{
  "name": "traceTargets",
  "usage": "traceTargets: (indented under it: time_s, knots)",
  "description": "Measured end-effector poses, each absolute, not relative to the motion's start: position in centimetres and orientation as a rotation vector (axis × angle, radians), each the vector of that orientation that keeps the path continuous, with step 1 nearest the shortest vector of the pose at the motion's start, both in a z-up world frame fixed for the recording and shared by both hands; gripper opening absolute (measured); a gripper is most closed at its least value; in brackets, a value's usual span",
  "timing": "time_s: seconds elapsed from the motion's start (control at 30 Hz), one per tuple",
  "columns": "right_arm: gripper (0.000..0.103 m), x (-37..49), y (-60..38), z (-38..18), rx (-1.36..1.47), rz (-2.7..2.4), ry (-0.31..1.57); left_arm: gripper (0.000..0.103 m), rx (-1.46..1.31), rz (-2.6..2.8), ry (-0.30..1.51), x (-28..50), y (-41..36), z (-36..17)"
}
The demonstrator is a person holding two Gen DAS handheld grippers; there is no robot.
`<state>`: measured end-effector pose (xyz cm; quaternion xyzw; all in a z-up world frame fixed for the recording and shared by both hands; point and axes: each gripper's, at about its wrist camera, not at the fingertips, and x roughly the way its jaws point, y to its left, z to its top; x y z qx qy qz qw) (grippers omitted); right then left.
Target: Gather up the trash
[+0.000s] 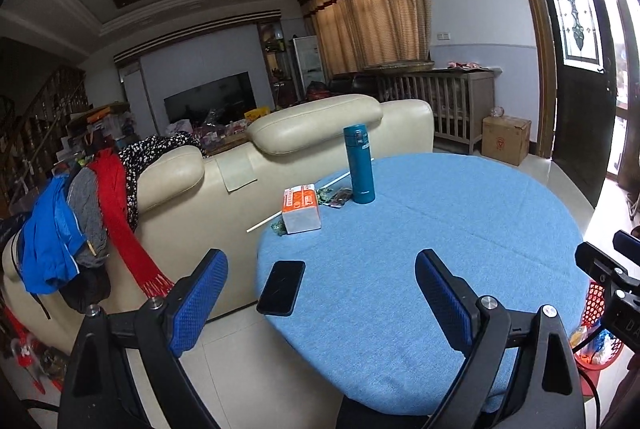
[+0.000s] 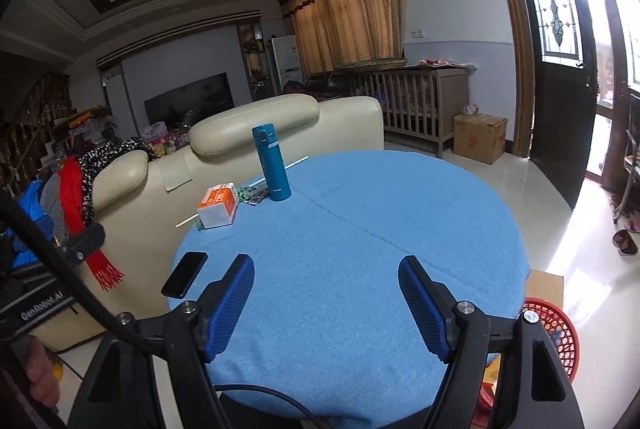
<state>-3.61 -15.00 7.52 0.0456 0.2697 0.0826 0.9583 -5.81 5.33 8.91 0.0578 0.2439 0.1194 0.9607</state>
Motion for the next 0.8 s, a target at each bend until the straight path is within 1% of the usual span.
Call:
traceTargets:
  time_s: [0.37,0.8]
  knots:
    - [0.078,-4.3,-15.7,7.4,0.067,0.120,0.514,0.095,0.120,0.254,0.487,-6.3,4.9,9.2]
    - [0.078,-4.6,-16.3,6.5,0.075,0.127,0.543,0.095,0.136,0.213,0.519,-6.2,3.9,8.8]
